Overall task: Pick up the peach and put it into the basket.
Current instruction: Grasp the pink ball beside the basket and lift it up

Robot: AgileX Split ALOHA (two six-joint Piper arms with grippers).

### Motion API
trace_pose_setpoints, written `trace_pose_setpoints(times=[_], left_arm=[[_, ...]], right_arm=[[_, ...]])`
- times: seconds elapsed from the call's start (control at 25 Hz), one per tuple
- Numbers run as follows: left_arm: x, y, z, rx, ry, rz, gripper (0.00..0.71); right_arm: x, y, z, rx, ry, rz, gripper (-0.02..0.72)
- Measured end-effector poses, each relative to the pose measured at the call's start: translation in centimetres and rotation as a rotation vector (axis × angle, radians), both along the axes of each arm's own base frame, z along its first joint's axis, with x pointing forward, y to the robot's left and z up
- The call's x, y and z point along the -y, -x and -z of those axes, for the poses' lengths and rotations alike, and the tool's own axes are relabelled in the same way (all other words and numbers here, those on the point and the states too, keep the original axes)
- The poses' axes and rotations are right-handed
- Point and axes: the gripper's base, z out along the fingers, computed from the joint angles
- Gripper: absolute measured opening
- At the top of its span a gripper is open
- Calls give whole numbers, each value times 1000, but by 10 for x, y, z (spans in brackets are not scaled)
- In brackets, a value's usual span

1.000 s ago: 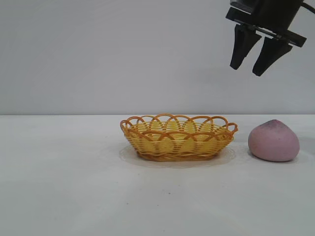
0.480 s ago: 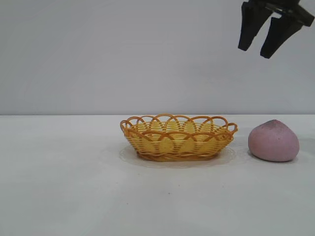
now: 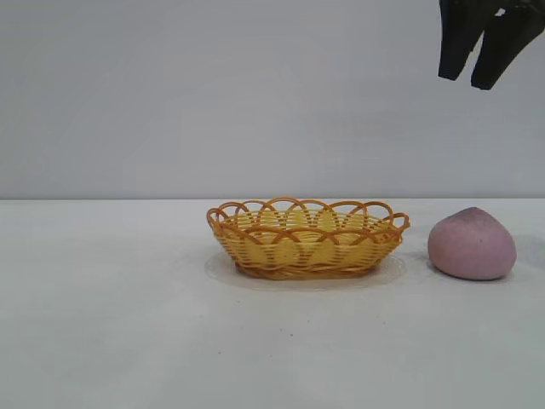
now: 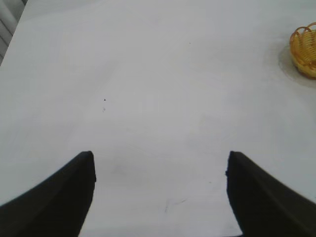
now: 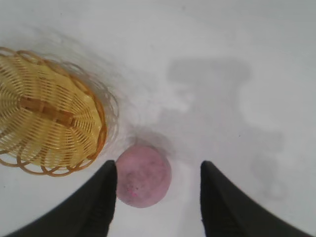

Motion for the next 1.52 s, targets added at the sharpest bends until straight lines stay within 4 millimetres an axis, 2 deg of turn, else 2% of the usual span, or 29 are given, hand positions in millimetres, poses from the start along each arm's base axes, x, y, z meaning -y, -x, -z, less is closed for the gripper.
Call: trace_pose_setpoints(times=[0.16, 0.2, 0.28, 0.48, 0.68, 1.08, 1.12, 1.2, 1.32, 1.4, 1.52], left_arm=[[0, 0, 0, 0, 0, 0, 534], [0, 0, 0, 0, 0, 0, 534], [0, 0, 0, 0, 0, 0, 534], [0, 0, 0, 0, 0, 0, 534], [0, 0, 0, 0, 0, 0, 534], [0, 0, 0, 0, 0, 0, 534], [0, 0, 0, 0, 0, 0, 534], [0, 0, 0, 0, 0, 0, 534], [0, 0, 0, 0, 0, 0, 534], [0, 0, 0, 0, 0, 0, 534], [0, 0, 0, 0, 0, 0, 534]], right_arm=[[0, 14, 23, -98, 11, 13, 363], [-1, 17, 29, -122, 14, 8, 319], [-6, 24, 39, -157, 25, -8, 328], [-17, 35, 53, -205, 36, -39, 328], [-15, 33, 66, -182, 50, -24, 328], [-17, 20, 111, -213, 57, 5, 328], [-18, 20, 114, -222, 57, 5, 265], [-18, 19, 120, -239, 58, 6, 197], [-18, 21, 121, -258, 58, -2, 57], [-18, 22, 120, -271, 58, -7, 0], [-19, 18, 113, -270, 54, -15, 0]])
